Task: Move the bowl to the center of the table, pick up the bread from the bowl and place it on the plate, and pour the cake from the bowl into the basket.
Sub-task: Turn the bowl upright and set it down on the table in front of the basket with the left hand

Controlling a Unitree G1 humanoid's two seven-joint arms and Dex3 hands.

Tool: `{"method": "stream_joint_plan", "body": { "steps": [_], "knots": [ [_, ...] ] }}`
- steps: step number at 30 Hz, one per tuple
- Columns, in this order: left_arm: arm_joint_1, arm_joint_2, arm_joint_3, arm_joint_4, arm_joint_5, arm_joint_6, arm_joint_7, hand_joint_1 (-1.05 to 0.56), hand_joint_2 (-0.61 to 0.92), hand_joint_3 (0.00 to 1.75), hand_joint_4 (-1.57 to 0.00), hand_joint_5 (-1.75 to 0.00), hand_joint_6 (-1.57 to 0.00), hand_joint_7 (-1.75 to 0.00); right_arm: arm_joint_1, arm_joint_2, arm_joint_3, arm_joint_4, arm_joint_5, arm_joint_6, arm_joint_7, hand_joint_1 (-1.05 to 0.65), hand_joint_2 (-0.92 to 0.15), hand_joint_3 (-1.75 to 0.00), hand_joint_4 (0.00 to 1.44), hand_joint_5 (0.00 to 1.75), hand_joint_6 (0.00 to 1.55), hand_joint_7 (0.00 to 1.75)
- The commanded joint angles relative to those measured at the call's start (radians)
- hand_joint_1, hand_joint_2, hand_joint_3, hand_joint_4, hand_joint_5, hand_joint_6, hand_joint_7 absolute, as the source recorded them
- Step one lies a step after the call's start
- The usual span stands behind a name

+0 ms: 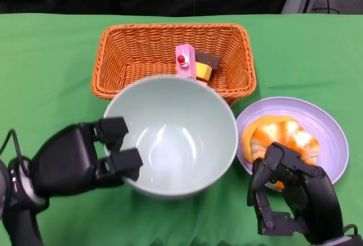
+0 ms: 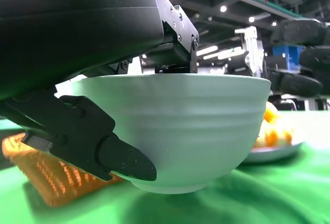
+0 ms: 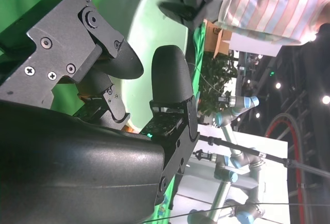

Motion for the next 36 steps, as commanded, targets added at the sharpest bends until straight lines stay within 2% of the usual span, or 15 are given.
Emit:
{"method": "stream_joint_plan", "body": {
  "steps": [1, 14, 24, 25, 26, 28, 29, 30, 32, 34, 36],
  "knots": [
    [0.013, 0.016, -0.021, 0.012, 0.008, 0.009, 0.042, -0.11, 0.81, 0.14, -0.67, -1.75, -0.49, -1.75, 0.012, -0.006, -0.007, -0.025, 0.005, 0.011, -0.009, 0.00, -0.39, -1.48, 0.87, 1.75, 0.65, 1.60],
    [0.030, -0.034, -0.082, 0.115, 0.004, 0.029, 0.038, -0.10, 0.89, 0.06, -0.66, -1.75, -0.43, -1.75, 0.021, -0.013, -0.005, -0.048, 0.001, 0.016, -0.009, -0.01, -0.37, -1.49, 0.88, 1.75, 0.66, 1.63],
    [0.034, -0.052, -0.082, 0.148, -0.031, 0.034, 0.011, -0.11, 0.89, 0.03, -0.63, -1.75, -0.45, -1.72, 0.023, -0.006, -0.005, -0.049, -0.005, 0.022, -0.020, -0.01, -0.37, -1.49, 0.87, 1.75, 0.66, 1.63],
    [0.033, -0.049, -0.081, 0.147, -0.033, 0.036, 0.016, -0.12, 0.88, 0.02, -0.63, -1.75, -0.48, -1.67, 0.023, -0.004, -0.004, -0.049, -0.005, 0.023, -0.021, -0.01, -0.37, -1.49, 0.87, 1.75, 0.66, 1.63],
    [0.032, -0.048, -0.080, 0.145, -0.035, 0.038, 0.020, -0.14, 0.85, 0.01, -0.61, -1.75, -0.63, -1.35, 0.023, -0.003, -0.005, -0.051, -0.007, 0.026, -0.024, -0.01, -0.37, -1.49, 0.87, 1.75, 0.66, 1.63],
    [0.030, -0.044, -0.078, 0.143, -0.041, 0.032, 0.018, -0.16, 0.83, 0.00, -0.59, -1.72, -0.77, -1.02, 0.022, -0.003, -0.005, -0.050, -0.005, 0.027, -0.022, -0.01, -0.37, -1.50, 0.87, 1.75, 0.66, 1.63],
    [0.029, -0.042, -0.078, 0.143, -0.041, 0.030, 0.016, -0.19, 0.84, 0.00, -0.63, -1.53, -0.85, -0.76, 0.020, -0.004, -0.005, -0.048, -0.003, 0.026, -0.020, 0.00, -0.37, -1.50, 0.87, 1.75, 0.66, 1.63],
    [0.028, -0.040, -0.080, 0.141, -0.039, 0.029, 0.018, -0.20, 0.85, 0.00, -0.67, -1.42, -0.90, -0.62, 0.019, -0.005, -0.005, -0.047, -0.004, 0.025, -0.019, 0.00, -0.37, -1.50, 0.87, 1.75, 0.66, 1.63],
    [0.025, -0.037, -0.087, 0.137, -0.031, 0.031, 0.032, -0.26, 0.88, 0.01, -0.71, -1.18, -0.90, -0.47, 0.017, -0.006, -0.005, -0.042, -0.004, 0.022, -0.019, 0.00, -0.37, -1.50, 0.88, 1.75, 0.66, 1.64],
    [0.023, -0.033, -0.089, 0.133, -0.030, 0.021, 0.038, -0.30, 0.91, 0.01, -0.70, -1.07, -0.88, -0.39, 0.016, -0.008, -0.005, -0.042, -0.003, 0.024, -0.017, 0.00, -0.37, -1.50, 0.88, 1.75, 0.67, 1.64],
    [0.021, -0.025, -0.087, 0.127, -0.034, 0.002, 0.035, -0.35, 0.91, 0.01, -0.68, -0.88, -0.88, -0.21, 0.016, -0.008, -0.006, -0.041, -0.006, 0.024, -0.019, 0.01, -0.37, -1.50, 0.88, 1.75, 0.66, 1.64]
  ]
}}
